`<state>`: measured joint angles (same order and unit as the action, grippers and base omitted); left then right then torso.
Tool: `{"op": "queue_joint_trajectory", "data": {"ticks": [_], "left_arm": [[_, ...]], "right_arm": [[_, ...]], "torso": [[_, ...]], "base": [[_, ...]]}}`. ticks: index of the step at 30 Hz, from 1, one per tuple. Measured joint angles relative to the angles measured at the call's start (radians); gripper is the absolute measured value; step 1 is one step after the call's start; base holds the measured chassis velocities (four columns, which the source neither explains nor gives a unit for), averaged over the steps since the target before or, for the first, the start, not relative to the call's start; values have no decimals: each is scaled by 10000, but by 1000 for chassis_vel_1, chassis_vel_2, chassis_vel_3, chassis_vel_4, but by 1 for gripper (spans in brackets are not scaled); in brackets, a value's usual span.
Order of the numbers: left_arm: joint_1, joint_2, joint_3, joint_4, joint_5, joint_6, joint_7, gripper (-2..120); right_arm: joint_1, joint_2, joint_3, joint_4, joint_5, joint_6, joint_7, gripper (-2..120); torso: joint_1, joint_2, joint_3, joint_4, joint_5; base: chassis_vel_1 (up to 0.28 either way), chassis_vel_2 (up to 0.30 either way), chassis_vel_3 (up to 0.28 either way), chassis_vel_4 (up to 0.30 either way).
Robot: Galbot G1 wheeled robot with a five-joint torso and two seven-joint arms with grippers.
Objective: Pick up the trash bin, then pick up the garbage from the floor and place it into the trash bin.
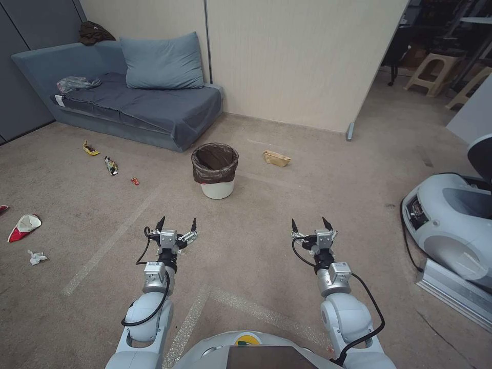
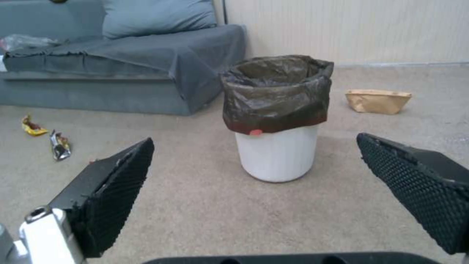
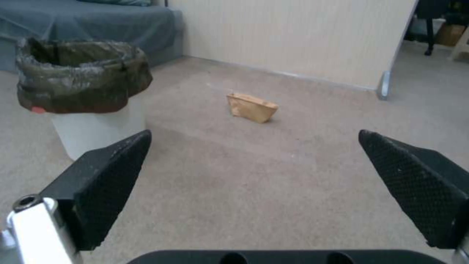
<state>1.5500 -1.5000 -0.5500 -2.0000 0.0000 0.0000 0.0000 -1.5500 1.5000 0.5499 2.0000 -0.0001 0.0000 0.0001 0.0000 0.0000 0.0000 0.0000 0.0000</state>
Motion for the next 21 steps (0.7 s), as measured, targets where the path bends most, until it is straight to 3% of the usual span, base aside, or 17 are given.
{"op": "queue_joint_trajectory", "data": {"ticks": [21], "left_arm": [[0,0,0,0,0,0,0,100]], "right_arm": [[0,0,0,0,1,0,0,100]], "torso": [[0,0,0,0,0]], "base": [[0,0,0,0]]}}
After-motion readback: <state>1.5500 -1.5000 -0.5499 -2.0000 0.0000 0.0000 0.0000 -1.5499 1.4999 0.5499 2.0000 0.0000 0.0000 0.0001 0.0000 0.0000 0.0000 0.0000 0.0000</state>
